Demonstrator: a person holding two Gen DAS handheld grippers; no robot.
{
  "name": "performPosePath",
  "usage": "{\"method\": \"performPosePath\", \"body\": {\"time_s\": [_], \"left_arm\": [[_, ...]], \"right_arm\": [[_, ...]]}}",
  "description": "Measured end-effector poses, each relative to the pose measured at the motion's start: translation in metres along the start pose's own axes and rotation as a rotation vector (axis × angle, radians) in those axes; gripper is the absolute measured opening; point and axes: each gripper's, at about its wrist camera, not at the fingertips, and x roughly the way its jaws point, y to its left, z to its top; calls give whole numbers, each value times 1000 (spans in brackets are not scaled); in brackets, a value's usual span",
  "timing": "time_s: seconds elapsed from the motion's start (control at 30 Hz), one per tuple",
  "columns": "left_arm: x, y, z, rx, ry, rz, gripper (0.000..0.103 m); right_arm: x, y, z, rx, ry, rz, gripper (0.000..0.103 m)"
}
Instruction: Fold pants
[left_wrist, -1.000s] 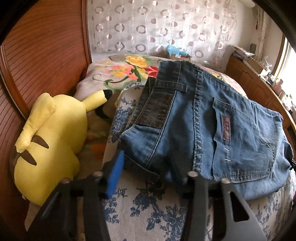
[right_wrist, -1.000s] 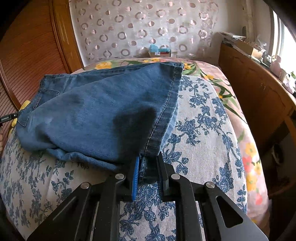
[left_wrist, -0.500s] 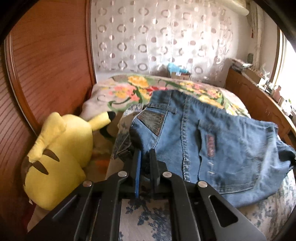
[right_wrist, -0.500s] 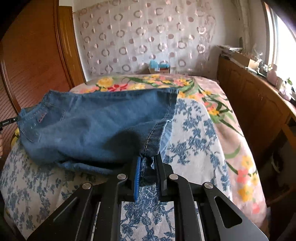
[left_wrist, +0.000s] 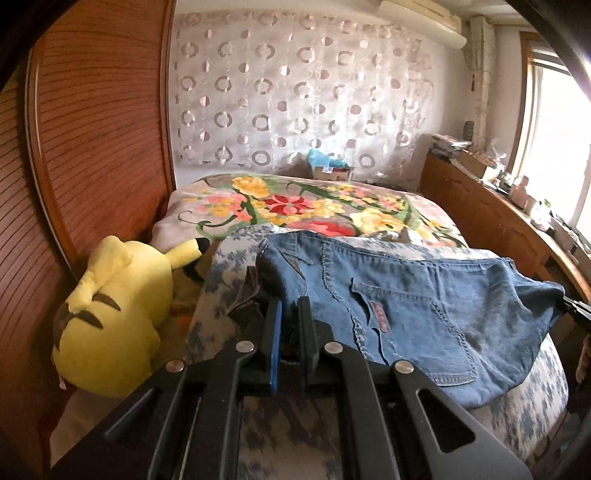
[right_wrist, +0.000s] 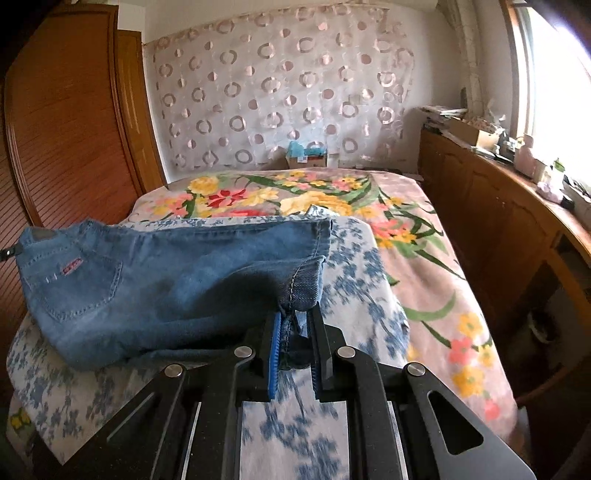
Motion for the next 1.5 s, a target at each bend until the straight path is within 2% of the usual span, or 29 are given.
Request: {"method": "performPosePath", "body": {"time_s": [0.2,0.4,0.53,0.63,0.77,0.97,1.2,1.3,1.4,1.47,1.5], "left_arm": [[-37,-14,-30,26,-16,-25,8],[-75,-22,-57,42,-30,-56,8],[-86,-22,-75,46,5,-93,8],[-87,-24,-87,62,30,-90,9],[-82,-27,-96,75,46,-85,9],[-80,-37,-106,110,65,-60,9],[-86,-40,-111,119,64,-59,12],[-91,-45,-111,140,51,-74,18],[-97,-56,-110,169,38,-78,30],[-100,-61,-109,181,28,-97,44],[-101,-63,-109,183,24,-105,45]], "right_arm": [[-35,-2,-25,1,11,-9,13],[-80,0,-46,-3,-25,-35,13],[-103,-2,-59,14,-31,-33,13],[-115,-4,-65,-5,-32,-34,13],[-111,-4,-71,-19,-12,-38,13],[-99,-9,-83,39,18,-15,14],[-104,-18,-91,82,28,-1,14],[-107,-19,-95,89,31,3,14],[-107,-17,-99,103,33,2,14],[-107,-16,-100,111,32,2,14],[-107,-15,-100,114,31,1,14]]}}
